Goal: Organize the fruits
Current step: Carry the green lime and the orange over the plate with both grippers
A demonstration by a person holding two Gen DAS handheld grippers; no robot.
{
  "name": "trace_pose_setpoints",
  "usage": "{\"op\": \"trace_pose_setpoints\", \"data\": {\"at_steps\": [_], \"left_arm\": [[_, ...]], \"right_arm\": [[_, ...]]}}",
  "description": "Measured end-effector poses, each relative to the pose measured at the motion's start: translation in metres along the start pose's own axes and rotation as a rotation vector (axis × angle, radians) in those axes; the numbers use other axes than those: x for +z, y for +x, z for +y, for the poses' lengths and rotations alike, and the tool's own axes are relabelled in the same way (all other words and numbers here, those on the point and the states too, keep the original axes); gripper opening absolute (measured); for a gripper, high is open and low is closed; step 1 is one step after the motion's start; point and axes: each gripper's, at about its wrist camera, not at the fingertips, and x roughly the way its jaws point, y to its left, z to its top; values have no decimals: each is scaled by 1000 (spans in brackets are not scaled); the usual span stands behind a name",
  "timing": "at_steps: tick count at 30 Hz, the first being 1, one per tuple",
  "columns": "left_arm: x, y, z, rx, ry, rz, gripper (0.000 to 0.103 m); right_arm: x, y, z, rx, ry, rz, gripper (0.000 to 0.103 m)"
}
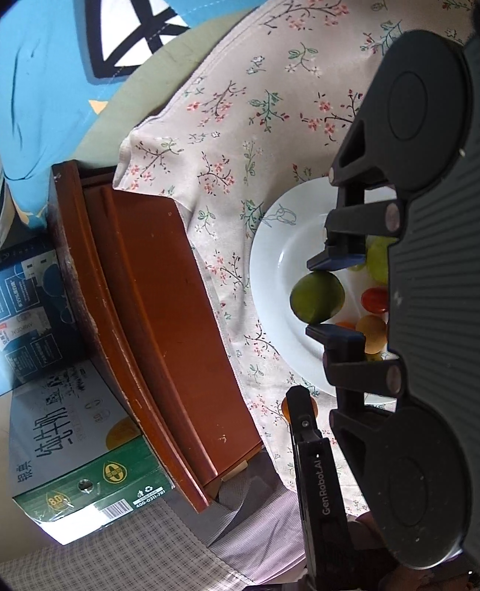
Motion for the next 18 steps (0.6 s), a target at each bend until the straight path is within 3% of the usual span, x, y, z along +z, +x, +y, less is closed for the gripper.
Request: {"op": "trace_pose_setpoints", "data": {"at_steps": [9, 11, 13, 14, 18], "left_arm": [[-3, 11, -1, -11, -44, 13, 32], [-2, 9, -4, -20, -44, 7, 39], [0, 3, -7, -20, -50, -12, 61], [2, 0, -8, -11, -54, -25, 67], [9, -13, -9, -8, -60, -55, 71]], "right_arm": [[-7, 18, 0, -16, 11, 27, 35], [-7, 17, 0, -17, 15, 25, 37], [-5, 15, 1, -18, 14, 18, 39], [-5, 14, 2, -21, 11, 16, 40], [-3, 11, 6, -24, 2, 12, 47]]}}
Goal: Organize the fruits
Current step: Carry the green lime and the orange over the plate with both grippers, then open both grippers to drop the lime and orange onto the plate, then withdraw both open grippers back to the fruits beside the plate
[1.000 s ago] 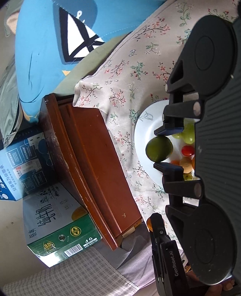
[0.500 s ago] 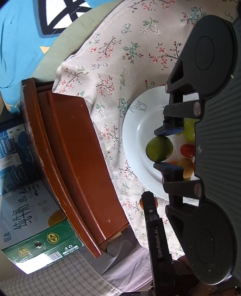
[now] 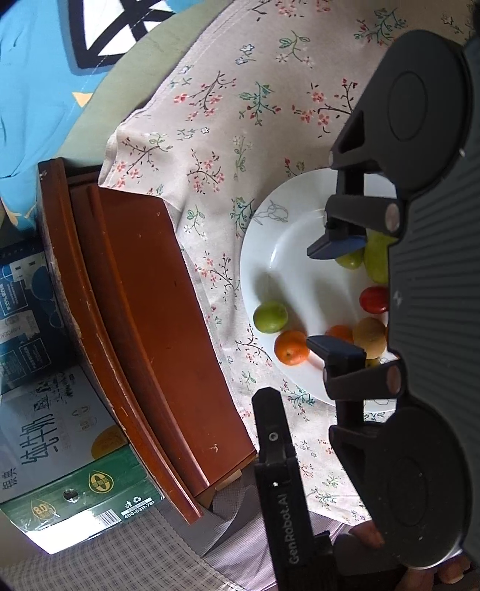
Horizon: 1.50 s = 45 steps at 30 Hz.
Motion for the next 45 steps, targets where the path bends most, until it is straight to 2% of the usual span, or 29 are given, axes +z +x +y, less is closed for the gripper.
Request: {"op": "trace_pose_setpoints", "data": {"at_steps": [1, 8, 15, 20, 25, 31, 42, 45], "left_arm": [[2, -3, 0, 4, -3, 4, 75], [-2, -26, -3, 73, 49, 1, 80], [-18, -52, -3, 79, 59, 6, 82], [-33, -63, -11, 112, 99, 20, 83], [-47, -69, -14, 131, 110, 46, 84], [-66, -77, -12, 156, 102, 85, 84], [-95, -92, -15, 179, 123, 121, 84], [-102, -93, -15, 186, 130, 134, 84]], "right_arm": [[0, 0, 1, 1, -1, 1, 47], [-4, -8, 3, -6, 7, 12, 54], [-10, -23, 4, -33, 12, 7, 60], [-18, -34, 7, -61, -2, 5, 62], [-34, -50, 11, -103, -14, -5, 75], [-54, -66, 9, -124, 0, 2, 75], [-79, -79, 1, -179, 84, 71, 75], [-84, -80, 1, -161, 92, 85, 75]]}}
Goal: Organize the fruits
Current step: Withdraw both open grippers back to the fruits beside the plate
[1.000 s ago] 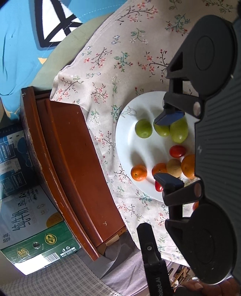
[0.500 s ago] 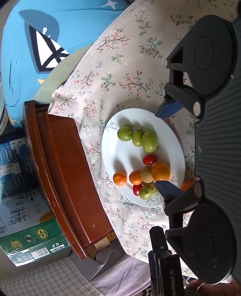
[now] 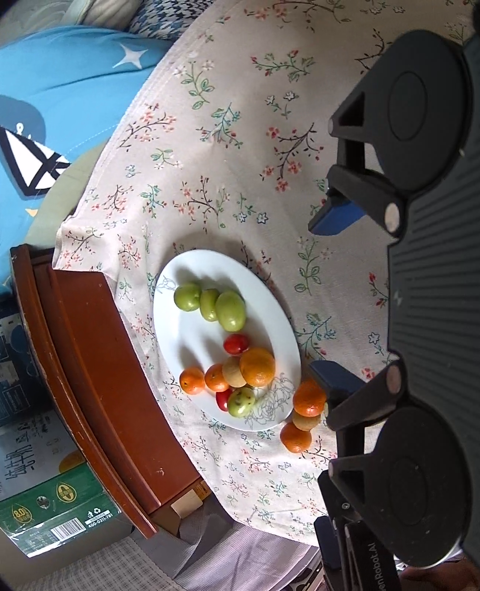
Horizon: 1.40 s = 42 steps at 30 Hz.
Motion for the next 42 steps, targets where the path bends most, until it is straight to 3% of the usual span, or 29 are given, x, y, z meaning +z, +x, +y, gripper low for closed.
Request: {"op": "trace_pose_setpoints", "data": {"at_steps": [6, 9, 18, 23, 30, 33, 42], "left_arm": [[-14, 4, -7, 13, 46, 28, 84], [-20, 7, -6, 25, 56, 39, 84], [-29, 12, 5, 28, 26, 45, 84], [-31, 14, 4, 24, 35, 39, 84], [-32, 15, -2, 15, 73, 17, 84], [-33, 16, -5, 0, 77, 4, 84], [-29, 22, -17, -99, 49, -24, 81]], "right_arm": [[-5, 1, 7, 26, -37, -12, 75], [-7, 4, 11, 83, -43, -18, 75], [-10, 29, 34, 176, -89, 2, 45], [-7, 44, 34, 217, -22, 35, 44], [-3, 55, 39, 220, -5, 37, 40], [-3, 55, 41, 235, -9, 33, 31], [3, 38, 26, 195, 73, 21, 31]]}}
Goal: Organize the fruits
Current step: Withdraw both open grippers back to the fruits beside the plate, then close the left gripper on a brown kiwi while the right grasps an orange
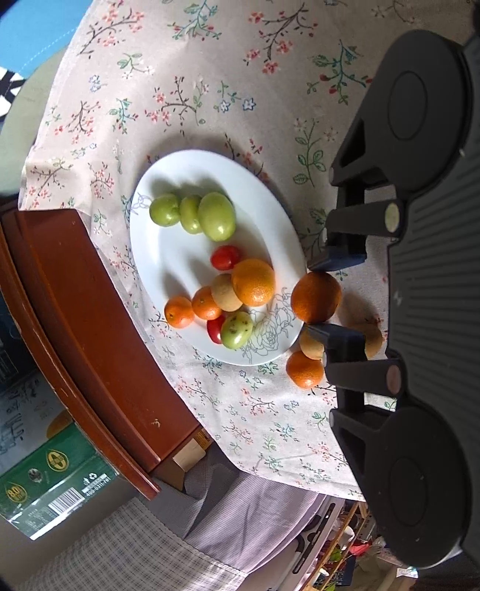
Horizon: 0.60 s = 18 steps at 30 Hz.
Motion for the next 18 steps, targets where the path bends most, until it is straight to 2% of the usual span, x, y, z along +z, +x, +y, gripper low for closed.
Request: {"op": "trace_pose_setpoints", "data": {"at_steps": [6, 9, 13, 14, 15, 18], "left_arm": [[3, 8, -6, -21, -5, -16, 73], [5, 13, -7, -31, -2, -10, 55], [4, 18, -7, -32, -9, -5, 52], [4, 18, -7, -30, -5, -6, 49], [4, 19, -7, -29, -4, -3, 40], [3, 19, -7, -33, -9, -5, 37]], "right_arm": [[3, -9, -5, -23, 21, -18, 31], [3, -7, -5, -30, 21, -16, 31], [3, -8, -7, -36, 31, -20, 31], [3, -8, -8, -36, 33, -20, 31], [3, -8, -8, -38, 34, -20, 31], [3, -8, -7, -38, 36, -16, 31]]}}
